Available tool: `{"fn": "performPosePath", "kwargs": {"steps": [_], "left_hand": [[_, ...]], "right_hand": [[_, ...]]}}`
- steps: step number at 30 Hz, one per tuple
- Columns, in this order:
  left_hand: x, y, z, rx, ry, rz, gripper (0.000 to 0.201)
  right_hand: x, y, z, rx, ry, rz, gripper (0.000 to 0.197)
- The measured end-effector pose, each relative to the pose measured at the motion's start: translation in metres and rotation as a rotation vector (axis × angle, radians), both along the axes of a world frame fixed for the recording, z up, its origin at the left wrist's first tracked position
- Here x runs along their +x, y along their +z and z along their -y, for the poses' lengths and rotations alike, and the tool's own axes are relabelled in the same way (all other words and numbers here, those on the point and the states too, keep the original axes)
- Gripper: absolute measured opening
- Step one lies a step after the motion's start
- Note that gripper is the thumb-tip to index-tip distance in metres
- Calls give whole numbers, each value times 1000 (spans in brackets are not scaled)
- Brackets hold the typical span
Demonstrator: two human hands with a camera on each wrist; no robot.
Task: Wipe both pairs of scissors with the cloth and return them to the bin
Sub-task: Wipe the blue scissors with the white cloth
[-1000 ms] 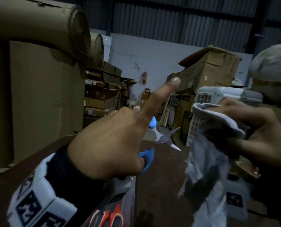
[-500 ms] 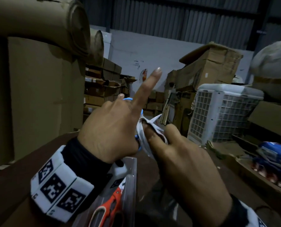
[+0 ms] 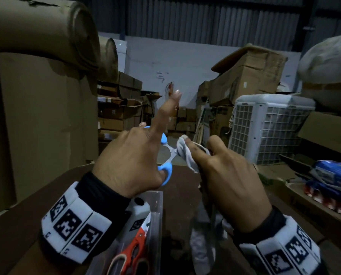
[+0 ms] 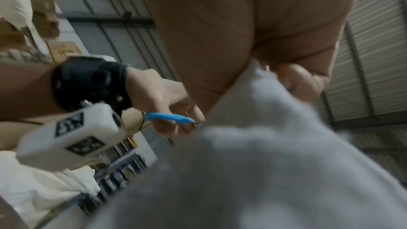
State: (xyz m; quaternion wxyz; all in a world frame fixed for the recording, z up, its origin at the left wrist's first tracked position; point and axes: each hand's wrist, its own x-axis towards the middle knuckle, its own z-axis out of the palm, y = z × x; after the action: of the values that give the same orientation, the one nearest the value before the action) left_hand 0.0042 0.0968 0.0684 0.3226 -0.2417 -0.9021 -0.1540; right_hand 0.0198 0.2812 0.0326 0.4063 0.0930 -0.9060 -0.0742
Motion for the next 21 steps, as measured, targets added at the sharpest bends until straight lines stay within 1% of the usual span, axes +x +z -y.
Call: {"fn": "performPosePath", "kwargs": {"steps": [2,4,6,7,10,12,14,15,18,21], "left_hand": [[0,0,0,-6,-13,9,144],[3,4,4,23,-35,10,144],[6,8,9,54,-36,-14,146],[7,9,10,61,-43,-18,146],[9,7,7,47,-69,-7,144],[8,5,4,35,-82,-3,142],[7,3,3,30,-112,0,138],[6,2,3,19,-118,0,136],[4,0,3,-6,-101,17,137],[3,0,3,1,-79,23,139]], "right_hand": [[-8,4,-15,-24,-72,-4,78],[-14,11,-38,-82,-145,26,75],[-18,18,-55,-153,-147,19,72],[-19,21,-59,-192,-104,9,71],[-16,28,-57,-329,137,-53,65],[-11,30,-55,-429,330,-26,52],[-5,33,-51,-576,543,70,40],[-2,34,-50,-636,615,121,35],[5,38,-47,-802,764,256,30],[9,37,-41,-978,903,469,21]]}}
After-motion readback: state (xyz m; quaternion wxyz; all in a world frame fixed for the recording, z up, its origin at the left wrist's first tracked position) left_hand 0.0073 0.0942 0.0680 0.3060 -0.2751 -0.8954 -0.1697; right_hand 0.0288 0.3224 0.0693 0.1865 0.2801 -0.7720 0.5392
